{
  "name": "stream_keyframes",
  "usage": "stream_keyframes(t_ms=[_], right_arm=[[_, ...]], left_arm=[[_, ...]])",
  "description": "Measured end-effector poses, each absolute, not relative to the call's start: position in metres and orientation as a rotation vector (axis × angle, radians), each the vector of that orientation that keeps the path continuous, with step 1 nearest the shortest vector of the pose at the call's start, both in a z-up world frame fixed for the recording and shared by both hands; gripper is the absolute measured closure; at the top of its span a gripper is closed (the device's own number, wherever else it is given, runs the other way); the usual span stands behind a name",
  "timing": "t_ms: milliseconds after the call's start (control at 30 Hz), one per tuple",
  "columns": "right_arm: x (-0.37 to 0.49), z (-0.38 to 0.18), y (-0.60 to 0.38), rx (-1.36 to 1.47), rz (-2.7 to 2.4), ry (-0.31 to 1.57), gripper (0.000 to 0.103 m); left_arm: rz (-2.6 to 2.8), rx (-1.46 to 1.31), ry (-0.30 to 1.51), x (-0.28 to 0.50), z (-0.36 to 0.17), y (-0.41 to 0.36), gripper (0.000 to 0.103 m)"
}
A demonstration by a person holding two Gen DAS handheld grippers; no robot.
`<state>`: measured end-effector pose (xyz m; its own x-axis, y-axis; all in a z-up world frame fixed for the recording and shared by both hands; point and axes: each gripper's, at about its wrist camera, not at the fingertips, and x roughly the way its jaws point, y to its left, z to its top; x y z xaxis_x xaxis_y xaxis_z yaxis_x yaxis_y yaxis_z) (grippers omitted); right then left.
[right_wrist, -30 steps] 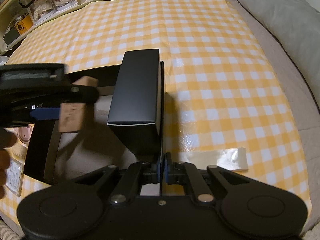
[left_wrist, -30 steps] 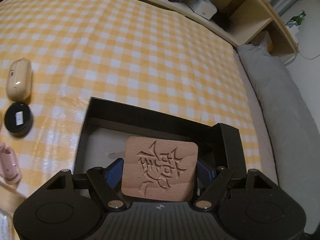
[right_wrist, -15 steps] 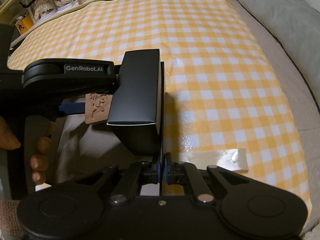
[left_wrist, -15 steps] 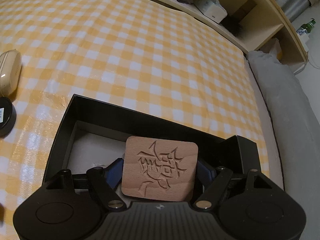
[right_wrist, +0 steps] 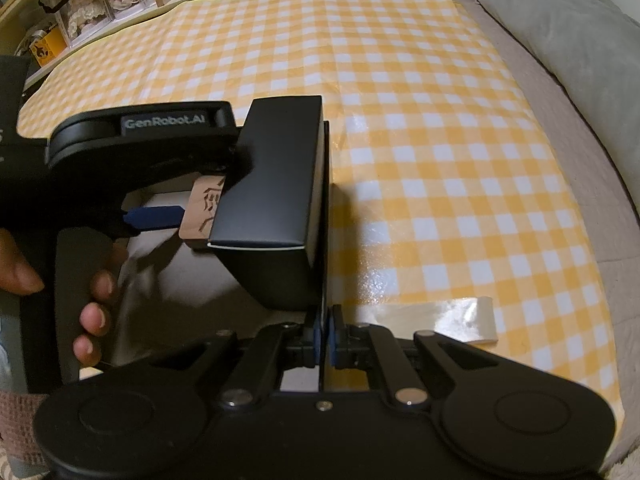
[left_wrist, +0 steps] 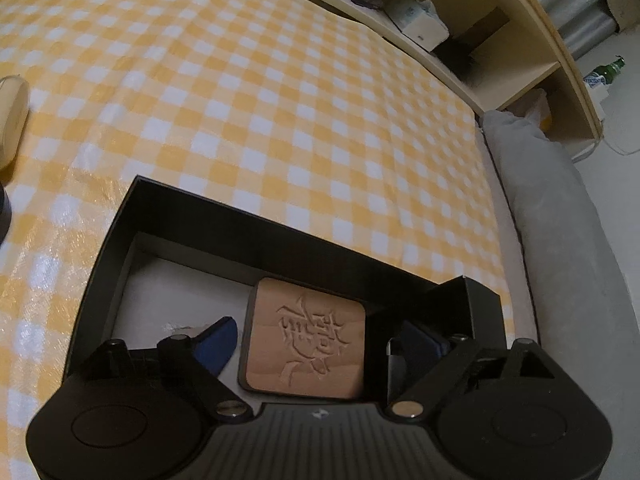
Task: Organize rigid objects
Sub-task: 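Carry the stamp block into the tray beside the black box, then open the left gripper to release the stamp block in the tray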
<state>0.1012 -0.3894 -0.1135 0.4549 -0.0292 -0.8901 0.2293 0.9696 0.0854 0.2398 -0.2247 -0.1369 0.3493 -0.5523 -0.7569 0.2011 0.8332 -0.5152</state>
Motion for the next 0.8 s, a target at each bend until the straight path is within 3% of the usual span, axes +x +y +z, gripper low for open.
stream_keyframes(t_ms=[800], right_arm=[[0.097, -0.113, -0.394, 0.235, -0.157, 1.078, 0.098]], left_arm=[[-0.603, -0.224, 0.987, 0.192, -0.051, -0.191, 0.008]])
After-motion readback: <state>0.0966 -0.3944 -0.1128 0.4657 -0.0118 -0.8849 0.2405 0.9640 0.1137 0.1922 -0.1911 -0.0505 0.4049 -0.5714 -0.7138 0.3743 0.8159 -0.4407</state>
